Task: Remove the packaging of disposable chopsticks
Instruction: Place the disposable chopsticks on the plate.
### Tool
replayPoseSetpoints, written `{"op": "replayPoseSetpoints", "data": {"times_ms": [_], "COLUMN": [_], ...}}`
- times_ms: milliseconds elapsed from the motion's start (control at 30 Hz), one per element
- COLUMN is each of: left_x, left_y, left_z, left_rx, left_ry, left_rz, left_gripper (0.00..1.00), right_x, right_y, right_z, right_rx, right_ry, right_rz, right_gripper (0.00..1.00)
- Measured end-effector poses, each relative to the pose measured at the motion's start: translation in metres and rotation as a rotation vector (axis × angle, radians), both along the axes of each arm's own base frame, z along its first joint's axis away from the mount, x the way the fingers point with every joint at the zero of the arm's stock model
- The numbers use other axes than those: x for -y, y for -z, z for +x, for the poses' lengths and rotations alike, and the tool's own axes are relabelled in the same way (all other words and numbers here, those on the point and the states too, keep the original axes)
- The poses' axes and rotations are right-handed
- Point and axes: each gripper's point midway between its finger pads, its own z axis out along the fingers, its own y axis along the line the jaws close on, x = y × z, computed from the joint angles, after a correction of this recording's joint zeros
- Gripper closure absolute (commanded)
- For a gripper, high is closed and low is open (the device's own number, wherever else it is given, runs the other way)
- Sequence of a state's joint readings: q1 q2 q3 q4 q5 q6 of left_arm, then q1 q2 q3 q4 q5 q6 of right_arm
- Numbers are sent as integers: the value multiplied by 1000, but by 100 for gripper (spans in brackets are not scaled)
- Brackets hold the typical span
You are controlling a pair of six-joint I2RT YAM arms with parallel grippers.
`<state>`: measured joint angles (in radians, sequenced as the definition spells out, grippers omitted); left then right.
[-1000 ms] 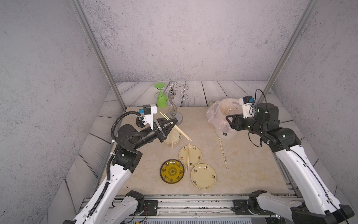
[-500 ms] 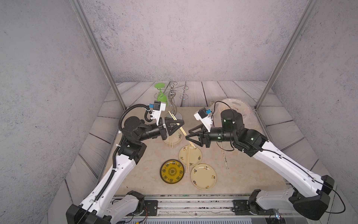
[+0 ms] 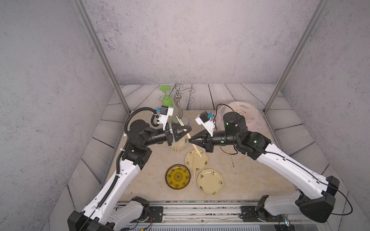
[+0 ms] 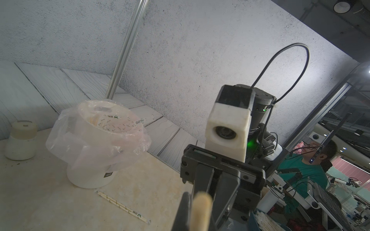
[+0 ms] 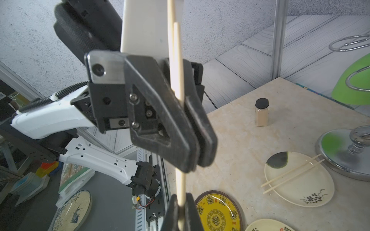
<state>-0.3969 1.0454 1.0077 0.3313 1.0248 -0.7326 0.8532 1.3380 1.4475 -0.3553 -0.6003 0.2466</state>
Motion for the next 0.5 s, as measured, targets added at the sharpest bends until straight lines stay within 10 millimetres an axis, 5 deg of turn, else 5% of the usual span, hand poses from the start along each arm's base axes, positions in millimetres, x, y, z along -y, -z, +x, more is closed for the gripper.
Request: {"op": "replayPoseSetpoints", "data": {"times_ms": [133, 400, 500], "left_x": [-1, -4, -8], "left_y": [-5, -9, -10], "left_z": [-3, -7, -6], "left_rx": [12, 14, 22], "left_ry": [2, -13, -45], "left_rz": [-11, -17, -21], "left_gripper": [100, 100, 72], "right_x": [-2, -5, -7], "right_y": [-4, -7, -7], "right_z": [-3, -6, -7], "right_rx": [-5, 4, -11], "right_ry": [-17, -43, -56], "right_rz": [20, 49, 71], "right_gripper": [100, 100, 100]}}
